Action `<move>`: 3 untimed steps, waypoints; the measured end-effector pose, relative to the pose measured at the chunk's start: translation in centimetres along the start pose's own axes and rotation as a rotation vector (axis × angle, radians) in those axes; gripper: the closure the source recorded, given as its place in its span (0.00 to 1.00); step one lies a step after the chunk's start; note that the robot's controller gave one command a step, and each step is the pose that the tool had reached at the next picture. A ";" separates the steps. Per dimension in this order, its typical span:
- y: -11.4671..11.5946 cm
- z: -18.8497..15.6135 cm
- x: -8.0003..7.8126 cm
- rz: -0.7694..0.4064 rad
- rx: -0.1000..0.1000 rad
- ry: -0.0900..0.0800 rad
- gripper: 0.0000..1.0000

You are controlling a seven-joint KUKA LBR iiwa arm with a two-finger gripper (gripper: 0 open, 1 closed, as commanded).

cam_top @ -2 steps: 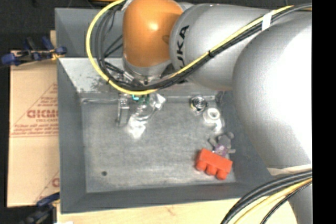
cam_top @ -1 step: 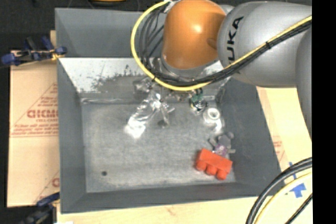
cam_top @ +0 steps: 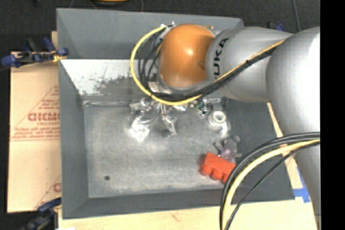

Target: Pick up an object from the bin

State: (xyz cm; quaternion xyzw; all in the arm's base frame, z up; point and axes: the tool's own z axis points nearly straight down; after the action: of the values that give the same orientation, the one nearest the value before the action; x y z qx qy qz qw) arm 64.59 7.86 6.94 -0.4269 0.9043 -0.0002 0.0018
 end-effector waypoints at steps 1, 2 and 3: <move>0.0 -0.3 -0.2 0.003 0.000 -0.005 1.00; 0.0 -0.3 -0.2 0.004 -0.001 -0.004 1.00; 0.4 -0.3 -0.7 -0.002 0.002 -0.003 1.00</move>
Offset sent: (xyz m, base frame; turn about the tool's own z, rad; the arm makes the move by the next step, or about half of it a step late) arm 0.0000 0.0000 0.0000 0.0000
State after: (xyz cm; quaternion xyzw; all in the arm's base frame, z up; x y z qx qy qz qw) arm 64.72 8.65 7.29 -0.4277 0.9039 -0.0004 0.0034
